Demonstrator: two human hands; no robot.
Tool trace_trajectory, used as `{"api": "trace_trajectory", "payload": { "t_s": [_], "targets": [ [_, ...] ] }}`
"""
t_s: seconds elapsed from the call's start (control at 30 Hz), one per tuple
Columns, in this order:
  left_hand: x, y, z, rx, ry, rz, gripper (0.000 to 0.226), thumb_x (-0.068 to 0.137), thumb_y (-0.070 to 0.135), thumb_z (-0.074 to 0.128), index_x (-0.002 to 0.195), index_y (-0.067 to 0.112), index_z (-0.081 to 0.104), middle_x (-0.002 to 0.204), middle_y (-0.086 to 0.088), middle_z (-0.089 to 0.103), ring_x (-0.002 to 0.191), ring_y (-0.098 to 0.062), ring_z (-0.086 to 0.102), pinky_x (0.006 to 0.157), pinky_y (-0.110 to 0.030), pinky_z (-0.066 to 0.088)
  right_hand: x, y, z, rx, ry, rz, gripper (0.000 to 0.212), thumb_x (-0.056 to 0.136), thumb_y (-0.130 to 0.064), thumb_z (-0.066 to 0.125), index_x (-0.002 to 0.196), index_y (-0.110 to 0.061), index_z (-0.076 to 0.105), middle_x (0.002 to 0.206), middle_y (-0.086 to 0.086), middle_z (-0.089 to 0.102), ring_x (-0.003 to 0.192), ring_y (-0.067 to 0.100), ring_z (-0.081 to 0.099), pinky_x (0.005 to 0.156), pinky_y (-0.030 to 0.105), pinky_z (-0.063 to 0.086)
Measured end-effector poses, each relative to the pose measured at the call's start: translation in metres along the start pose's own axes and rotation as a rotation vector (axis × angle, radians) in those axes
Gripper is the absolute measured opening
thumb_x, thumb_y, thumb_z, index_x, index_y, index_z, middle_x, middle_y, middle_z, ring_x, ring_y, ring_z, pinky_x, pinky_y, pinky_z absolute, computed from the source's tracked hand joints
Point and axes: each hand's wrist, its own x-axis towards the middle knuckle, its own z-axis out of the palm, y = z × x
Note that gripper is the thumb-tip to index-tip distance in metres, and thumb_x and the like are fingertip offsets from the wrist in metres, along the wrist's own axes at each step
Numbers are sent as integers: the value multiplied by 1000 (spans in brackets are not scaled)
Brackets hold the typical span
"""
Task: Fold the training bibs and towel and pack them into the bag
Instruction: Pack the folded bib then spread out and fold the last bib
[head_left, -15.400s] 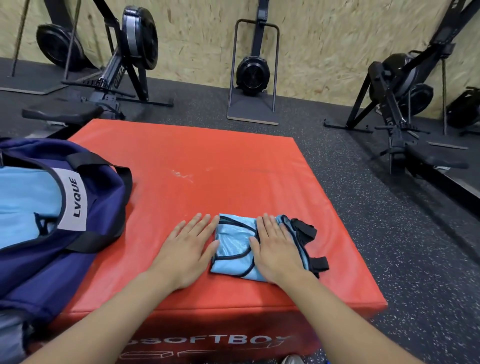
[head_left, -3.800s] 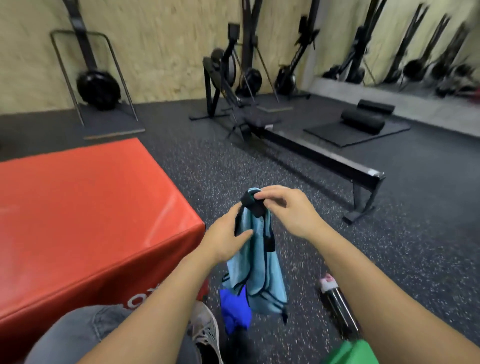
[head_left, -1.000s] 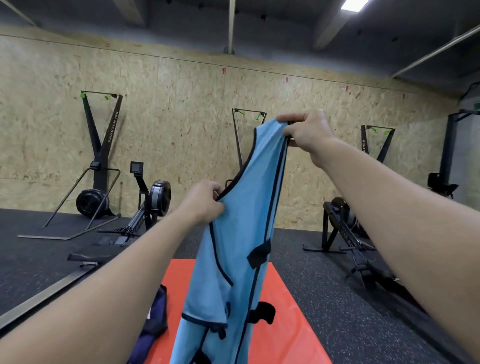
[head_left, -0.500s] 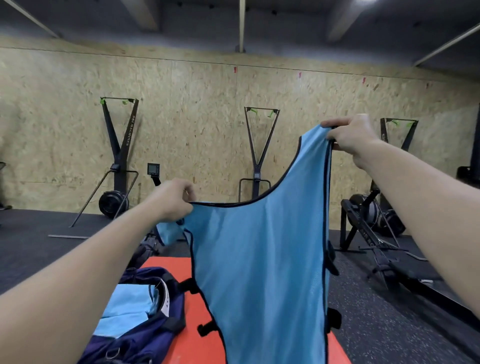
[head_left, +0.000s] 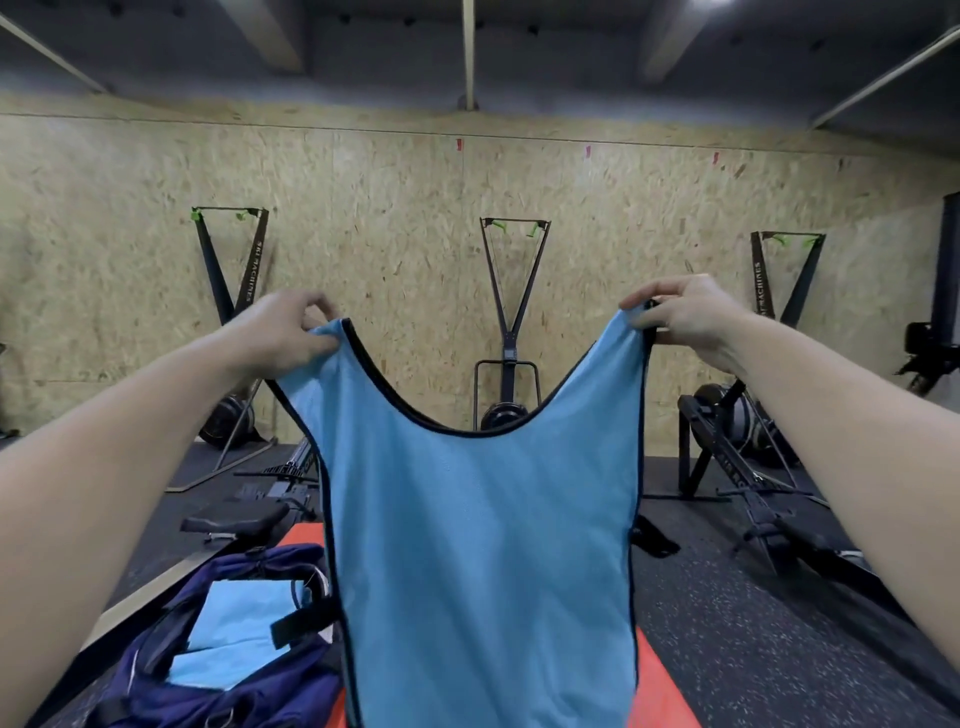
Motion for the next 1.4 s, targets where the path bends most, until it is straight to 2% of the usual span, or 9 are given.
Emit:
{"api": "trace_trajectory", "payload": {
  "t_s": [0.13, 0.33, 0.53, 0.7, 0.87, 0.97, 1.07, 1.3, 1.4],
  "targets": [
    [6, -12, 1, 58, 88, 80, 23, 88, 13, 71, 88, 22, 50, 88, -7, 69, 76, -25, 63, 68, -40, 51, -6, 8, -1, -204, -238, -19, 26, 88, 8, 64, 82, -11, 80, 114, 11, 68, 112, 25, 62, 88, 34, 57],
    [0, -19, -2, 150, 46, 155, 24, 87, 8, 73, 71, 21, 62, 84, -3, 70, 90, -24, 65, 92, -45, 52, -14, 15, -1, -283, -273, -88, 42, 89, 11, 57, 88, -22, 83, 113, 1, 73, 114, 17, 62, 101, 33, 51],
    [-14, -25, 1, 127, -45, 137, 19, 92, 12, 70, 84, 25, 81, 94, 12, 73, 90, 0, 63, 75, -17, 45, -24, 34, 1, -216, -282, -156, 46, 90, 12, 57, 98, -26, 81, 117, -6, 72, 118, 11, 61, 100, 29, 50],
    [-9, -43, 22, 165, -135, 94, 27, 95, 15, 66, 81, 33, 81, 94, 10, 74, 83, -6, 64, 70, -19, 46, -18, 68, 5, -231, -302, -97, 46, 92, 10, 58, 98, -29, 81, 120, -5, 70, 120, 13, 59, 105, 33, 48],
    [16, -68, 69, 192, -273, 66, 45, 92, -6, 52, 96, 31, 78, 109, 15, 68, 101, -9, 63, 85, -27, 47, -1, 106, 16, -283, -283, -58, 46, 94, 8, 56, 96, -31, 81, 122, -4, 68, 121, 15, 58, 105, 32, 48],
    [37, -89, 105, 216, -312, 71, 51, 88, -7, 51, 92, 38, 75, 110, 10, 68, 103, -13, 63, 95, -38, 50, 9, 131, 29, -379, -279, -47, 42, 97, 8, 52, 103, -23, 80, 121, -1, 65, 92, -1, 68, 80, 21, 58],
    [61, -115, 146, 241, -312, 69, 47, 87, -4, 54, 78, 37, 74, 103, 6, 70, 98, -18, 64, 93, -42, 53, 28, 168, 48, -466, -259, -34, 40, 97, 11, 48, 109, -14, 77, 110, 4, 63, 43, -13, 50, 43, 7, 38],
    [110, -192, 267, 287, -373, 56, 40, 90, 0, 57, 84, 33, 77, 106, 4, 73, 104, -20, 65, 96, -39, 52, 85, 299, 113, -573, -255, 5, 53, 91, 11, 44, 98, -28, 79, 109, 4, 73, 36, 3, 43, 39, 15, 34],
    [127, -243, 330, 319, -416, 43, 51, 84, -3, 53, 77, 45, 69, 106, 10, 75, 106, -19, 67, 95, -38, 52, 99, 359, 146, -638, -308, 24, 55, 85, 14, 43, 102, -23, 80, 107, -3, 73, 52, -6, 54, 52, 5, 37]
  ]
}}
